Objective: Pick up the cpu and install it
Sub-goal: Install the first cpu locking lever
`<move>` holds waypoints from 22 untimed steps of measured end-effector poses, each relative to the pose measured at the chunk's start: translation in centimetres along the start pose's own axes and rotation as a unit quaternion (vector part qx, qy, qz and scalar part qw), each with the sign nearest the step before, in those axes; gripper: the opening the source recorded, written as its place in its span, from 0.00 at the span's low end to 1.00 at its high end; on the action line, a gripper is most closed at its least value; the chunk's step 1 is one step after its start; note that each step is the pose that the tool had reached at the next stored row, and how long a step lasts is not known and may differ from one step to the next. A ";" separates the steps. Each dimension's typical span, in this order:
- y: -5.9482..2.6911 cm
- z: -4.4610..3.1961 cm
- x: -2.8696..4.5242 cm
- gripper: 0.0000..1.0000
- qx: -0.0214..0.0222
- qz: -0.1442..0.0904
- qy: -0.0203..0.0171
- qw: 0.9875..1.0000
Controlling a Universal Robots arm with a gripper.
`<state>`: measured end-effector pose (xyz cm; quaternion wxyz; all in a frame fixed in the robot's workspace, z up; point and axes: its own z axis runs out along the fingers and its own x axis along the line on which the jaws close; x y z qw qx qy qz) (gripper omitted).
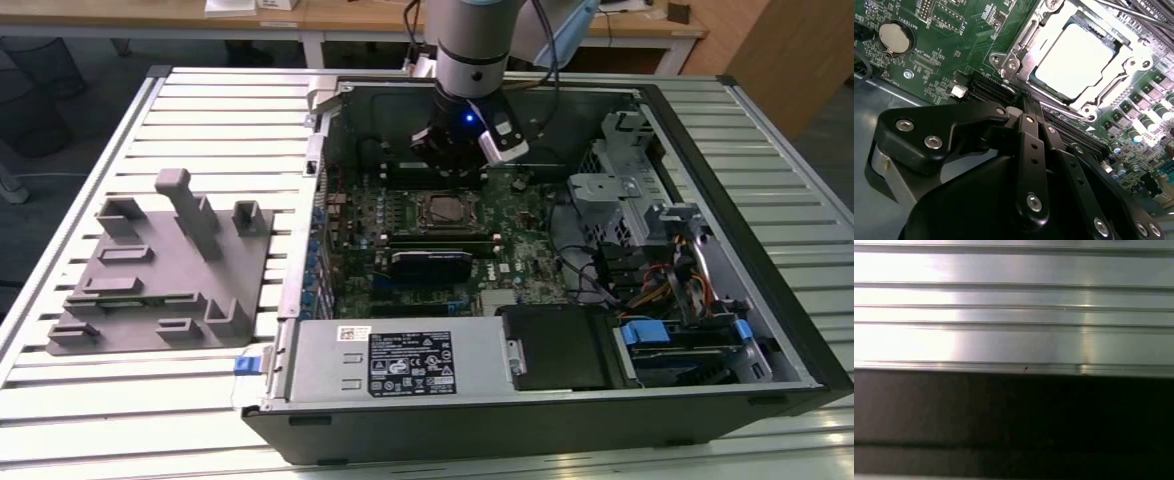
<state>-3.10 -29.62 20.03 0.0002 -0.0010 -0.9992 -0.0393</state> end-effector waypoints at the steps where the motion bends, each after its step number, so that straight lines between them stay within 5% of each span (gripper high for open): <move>1: 0.00 0.00 -0.04 0.11 0.000 0.000 0.000 1.000; 19: 0.00 0.04 -0.17 0.11 0.001 0.000 0.000 1.000; 22: -0.02 0.13 -0.17 0.11 0.008 0.000 0.000 1.000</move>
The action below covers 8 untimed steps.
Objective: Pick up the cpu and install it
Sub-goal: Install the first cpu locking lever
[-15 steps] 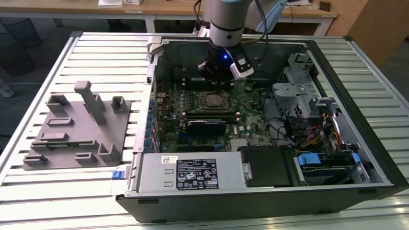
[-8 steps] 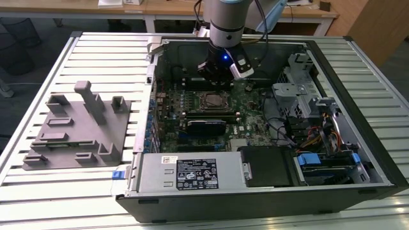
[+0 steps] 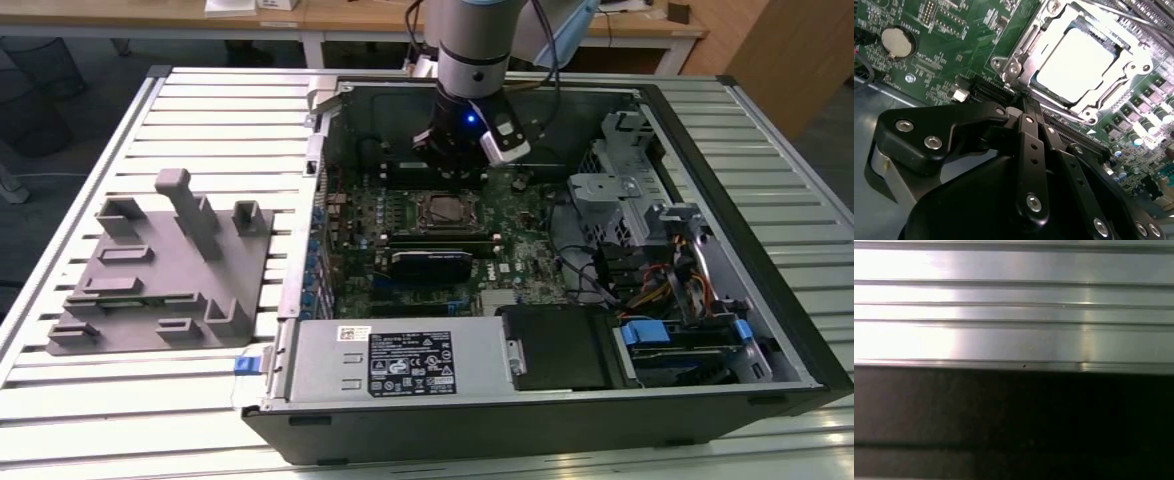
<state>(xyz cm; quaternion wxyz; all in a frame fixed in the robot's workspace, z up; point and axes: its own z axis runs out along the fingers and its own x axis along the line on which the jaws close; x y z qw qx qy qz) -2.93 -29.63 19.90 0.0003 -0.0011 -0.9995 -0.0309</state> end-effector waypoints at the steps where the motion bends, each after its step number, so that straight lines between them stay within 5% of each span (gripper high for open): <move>1: -0.01 0.07 0.00 0.11 0.002 0.000 0.000 1.000; 8: -0.02 0.15 -0.01 0.11 0.006 0.000 0.000 1.000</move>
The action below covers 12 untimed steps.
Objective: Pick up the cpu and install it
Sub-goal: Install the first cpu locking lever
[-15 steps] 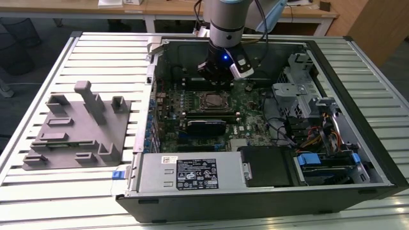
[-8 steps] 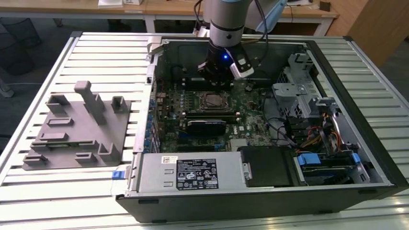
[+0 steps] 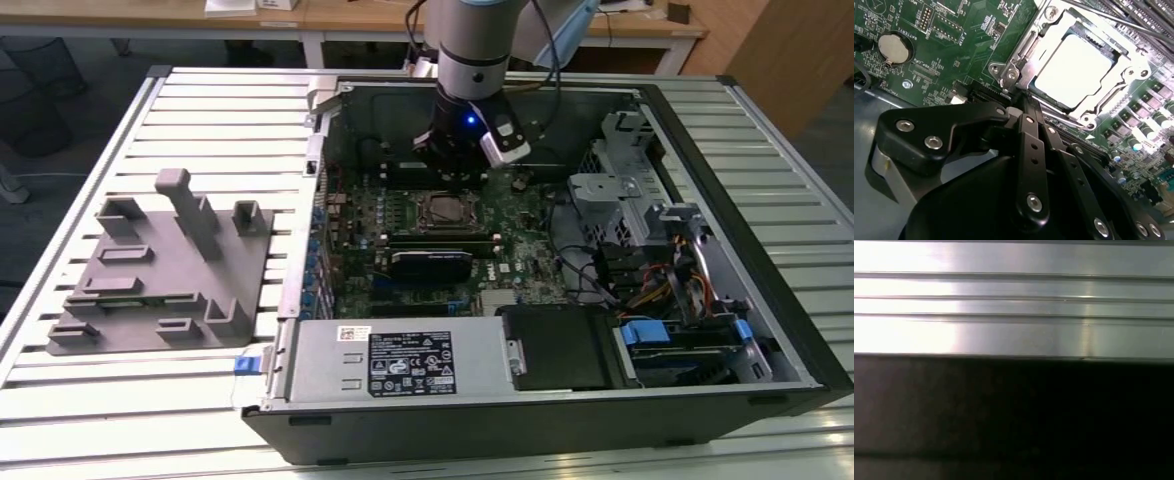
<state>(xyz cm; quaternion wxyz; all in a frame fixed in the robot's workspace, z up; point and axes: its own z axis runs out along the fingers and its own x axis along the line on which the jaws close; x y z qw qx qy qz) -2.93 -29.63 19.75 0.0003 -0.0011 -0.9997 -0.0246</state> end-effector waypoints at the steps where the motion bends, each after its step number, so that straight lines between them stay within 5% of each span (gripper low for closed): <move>1: 0.01 -0.14 0.00 0.11 0.000 0.000 0.000 1.000; 7: 0.04 -0.48 -0.01 0.11 0.000 0.000 0.000 1.000; 12: -0.01 -0.16 0.00 0.11 0.012 0.000 0.000 1.000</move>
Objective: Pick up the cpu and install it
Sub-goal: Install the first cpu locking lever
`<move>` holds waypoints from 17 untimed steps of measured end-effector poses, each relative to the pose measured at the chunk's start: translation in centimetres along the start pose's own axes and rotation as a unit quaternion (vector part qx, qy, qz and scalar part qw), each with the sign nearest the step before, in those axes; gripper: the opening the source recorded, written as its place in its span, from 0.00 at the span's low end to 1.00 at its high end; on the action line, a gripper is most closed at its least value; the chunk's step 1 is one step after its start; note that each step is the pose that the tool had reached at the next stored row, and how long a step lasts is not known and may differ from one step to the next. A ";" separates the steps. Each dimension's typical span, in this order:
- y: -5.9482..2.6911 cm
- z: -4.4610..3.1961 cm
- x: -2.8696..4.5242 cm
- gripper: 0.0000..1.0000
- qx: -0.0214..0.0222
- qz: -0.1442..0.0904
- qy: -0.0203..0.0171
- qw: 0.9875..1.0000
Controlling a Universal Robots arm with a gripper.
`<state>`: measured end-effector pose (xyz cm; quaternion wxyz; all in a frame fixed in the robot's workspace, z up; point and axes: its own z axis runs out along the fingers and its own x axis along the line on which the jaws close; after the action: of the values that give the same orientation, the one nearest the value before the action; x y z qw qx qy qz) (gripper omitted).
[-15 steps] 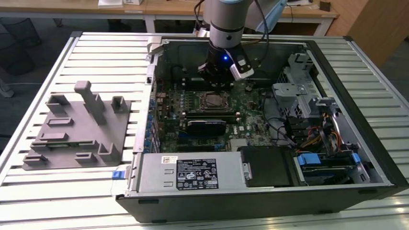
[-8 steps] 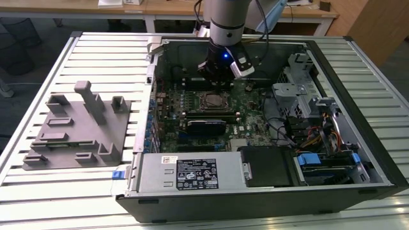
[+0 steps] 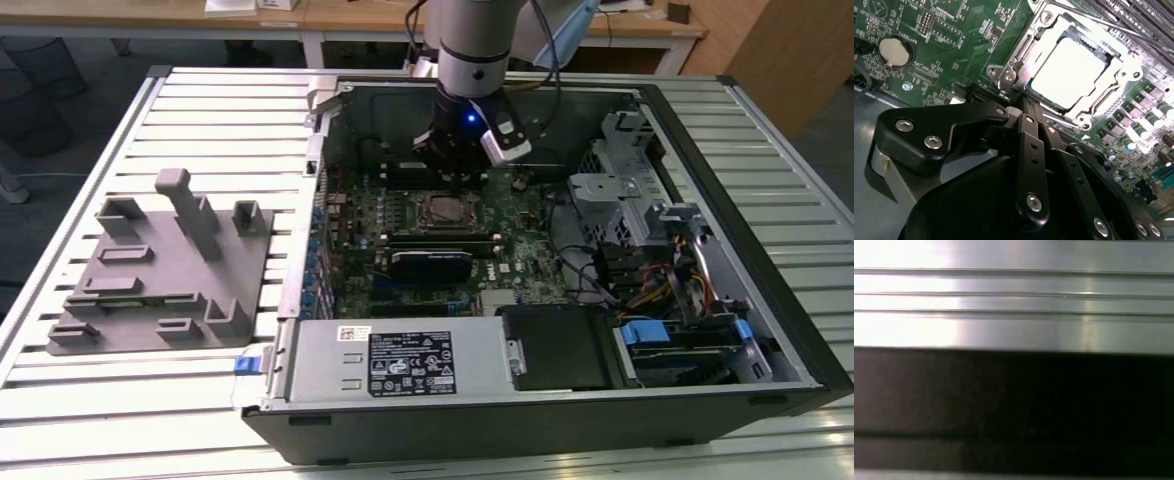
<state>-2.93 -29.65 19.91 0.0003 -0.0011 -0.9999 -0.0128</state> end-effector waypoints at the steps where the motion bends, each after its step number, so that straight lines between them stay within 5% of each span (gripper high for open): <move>1: -0.01 0.08 0.01 0.11 0.002 0.000 0.000 1.000; 4: -0.03 0.27 0.01 0.11 0.007 0.000 0.000 1.000; 10: 0.00 0.25 0.00 0.11 0.007 0.000 0.000 1.000; 17: 0.02 -0.75 0.00 0.11 0.007 0.000 0.000 1.000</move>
<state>-2.93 -29.65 20.66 0.0003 -0.0011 -1.0000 -0.0059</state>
